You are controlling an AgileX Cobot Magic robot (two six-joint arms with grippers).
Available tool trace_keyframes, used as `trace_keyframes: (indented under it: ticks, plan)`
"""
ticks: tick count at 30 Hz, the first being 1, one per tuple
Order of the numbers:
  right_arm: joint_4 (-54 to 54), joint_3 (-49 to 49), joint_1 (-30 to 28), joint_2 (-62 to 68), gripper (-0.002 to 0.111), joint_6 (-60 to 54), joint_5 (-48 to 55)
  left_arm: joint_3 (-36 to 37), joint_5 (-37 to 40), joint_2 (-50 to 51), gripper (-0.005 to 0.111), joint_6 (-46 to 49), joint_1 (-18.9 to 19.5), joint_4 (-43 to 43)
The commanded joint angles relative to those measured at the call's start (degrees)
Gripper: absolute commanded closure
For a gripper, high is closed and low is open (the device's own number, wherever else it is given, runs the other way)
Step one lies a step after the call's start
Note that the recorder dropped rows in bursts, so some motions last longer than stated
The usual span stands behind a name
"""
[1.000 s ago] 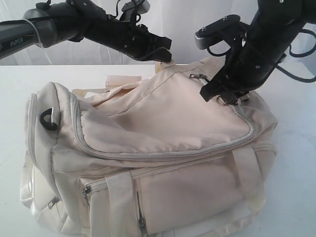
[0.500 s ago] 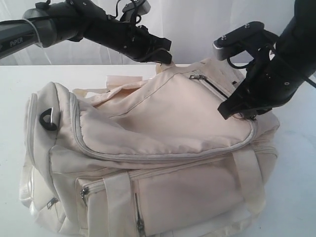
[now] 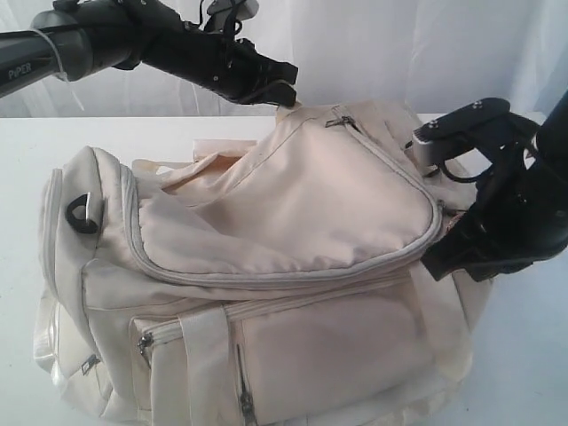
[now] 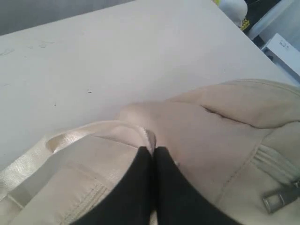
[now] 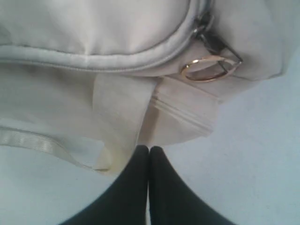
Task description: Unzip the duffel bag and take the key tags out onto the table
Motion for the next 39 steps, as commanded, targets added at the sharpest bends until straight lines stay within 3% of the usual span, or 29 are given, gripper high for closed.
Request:
trace_keyframes:
  ticks: [1, 5, 6, 9, 11, 12, 15, 17, 18, 20, 22, 29, 34, 39]
  plan:
    - [0.87, 2.63, -0.67, -1.05, 0.108, 0.32, -2.94, -0.27, 1.08, -1.11, 0.107, -0.48, 1.3, -0.02]
    - [-0.13, 2.09, -0.67, -2.6, 0.108, 0.32, -5.62, -0.27, 4.46, -1.11, 0.102, -0.48, 1.3, -0.02]
    - [-0.13, 1.6, -0.67, -3.16, 0.108, 0.32, -5.9, -0.27, 5.37, -1.11, 0.095, -0.48, 1.3, -0.02]
    - [-1.56, -2.29, -0.67, -5.63, 0.108, 0.32, -6.24, -0.27, 8.53, -1.94, 0.048, 1.56, 1.3, -0.02]
    - [-4.62, -4.37, -0.67, -6.98, 0.108, 0.32, -6.38, -0.27, 10.93, -4.19, 0.034, 3.16, 1.3, 0.1]
    - [-6.02, -4.75, -0.67, -7.26, 0.108, 0.32, -6.38, -0.27, 11.75, -5.26, 0.035, 3.16, 1.3, 0.1]
    - [-10.26, -5.35, -0.67, -7.98, 0.105, 0.7, -6.47, -0.27, 19.56, -10.97, 0.058, 4.03, 1.3, 0.34]
    - [-10.78, -5.35, -0.67, -7.98, 0.097, 0.7, -6.47, -0.27, 26.6, -13.94, 0.098, 4.21, 1.3, 3.67]
    - [-12.77, -5.35, -0.67, -7.98, 0.09, 0.97, -7.27, -0.27, 30.3, -15.7, 0.106, 3.12, 1.3, 5.99]
    - [-18.87, -5.25, -0.67, -7.87, 0.082, 6.22, -8.76, 0.03, 36.07, -18.34, 0.107, 0.59, 1.05, 6.45]
    - [-21.9, -5.25, -1.76, -7.87, 0.077, 9.8, -11.57, 3.47, 36.07, -22.3, 0.107, 0.41, -0.59, 4.52]
    - [-19.72, -5.25, -6.95, -5.92, 0.077, 9.27, -13.77, 23.0, 35.89, -34.42, 0.107, 0.47, -6.97, 10.53]
    - [-9.13, -5.25, -8.24, -2.96, 0.077, -0.11, -14.38, 39.43, 26.12, -42.3, 0.107, 0.02, -7.09, 6.92]
    - [-1.57, -5.25, -8.24, 0.16, 0.077, -8.49, -12.55, 53.58, 16.82, -48.26, 0.107, 3.08, -10.7, 1.42]
